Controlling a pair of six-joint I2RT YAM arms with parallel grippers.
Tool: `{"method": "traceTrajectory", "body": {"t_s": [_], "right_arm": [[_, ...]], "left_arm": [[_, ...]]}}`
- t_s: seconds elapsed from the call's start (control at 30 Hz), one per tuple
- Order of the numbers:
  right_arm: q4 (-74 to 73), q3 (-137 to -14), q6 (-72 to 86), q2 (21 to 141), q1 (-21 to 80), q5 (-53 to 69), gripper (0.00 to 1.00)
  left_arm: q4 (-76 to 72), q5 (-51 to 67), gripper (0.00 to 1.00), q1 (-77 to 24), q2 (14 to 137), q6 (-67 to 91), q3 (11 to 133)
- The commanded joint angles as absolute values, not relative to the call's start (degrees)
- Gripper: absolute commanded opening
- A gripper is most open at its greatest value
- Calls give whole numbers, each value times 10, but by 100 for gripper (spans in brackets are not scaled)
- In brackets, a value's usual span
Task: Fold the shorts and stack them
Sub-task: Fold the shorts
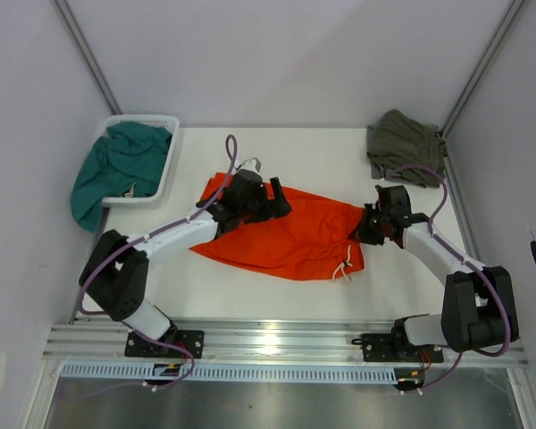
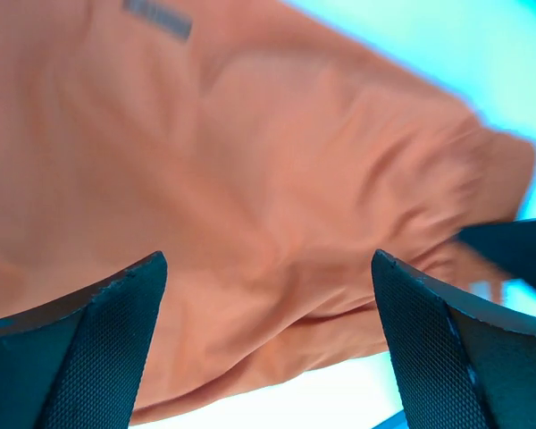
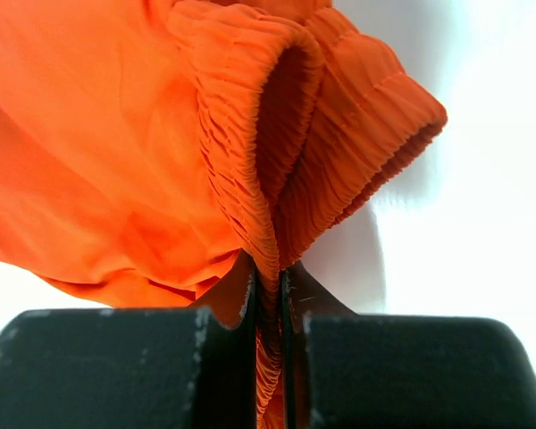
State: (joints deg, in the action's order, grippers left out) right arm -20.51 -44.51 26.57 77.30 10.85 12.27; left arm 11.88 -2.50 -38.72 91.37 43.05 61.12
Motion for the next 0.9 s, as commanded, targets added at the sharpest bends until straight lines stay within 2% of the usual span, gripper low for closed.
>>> {"method": "traceTrajectory", "body": {"t_s": [0.0, 0.03, 0.1, 0.17, 0.3, 0.5, 0.67, 0.73, 0.87], "right_arm": [[-263, -476, 235, 758, 105, 101, 0], [-265, -481, 229, 759, 105, 97, 0], [-277, -484, 224, 757, 102, 91, 0], [-279, -488, 226, 755, 99, 91, 0], [-287, -494, 224, 757, 98, 72, 0], [-287, -504, 233, 763, 98, 67, 0], [-294, -517, 237, 763, 107, 63, 0], [-298, -521, 236, 763, 111, 60, 0], [-304, -525, 236, 763, 112, 57, 0]], "left_arm": [[5, -4, 96, -391, 880, 430, 580], [4, -4, 94, -390, 883, 432, 583], [-14, 7, 72, -388, 905, 435, 591], [-15, 13, 54, -385, 922, 440, 606], [-45, 24, 56, -384, 968, 451, 612], [-173, 9, 55, -386, 1012, 504, 563], [-182, -68, 49, -403, 1051, 505, 574], [-178, -83, 44, -402, 1064, 510, 585], [-191, -97, 42, -400, 1092, 512, 598]]}}
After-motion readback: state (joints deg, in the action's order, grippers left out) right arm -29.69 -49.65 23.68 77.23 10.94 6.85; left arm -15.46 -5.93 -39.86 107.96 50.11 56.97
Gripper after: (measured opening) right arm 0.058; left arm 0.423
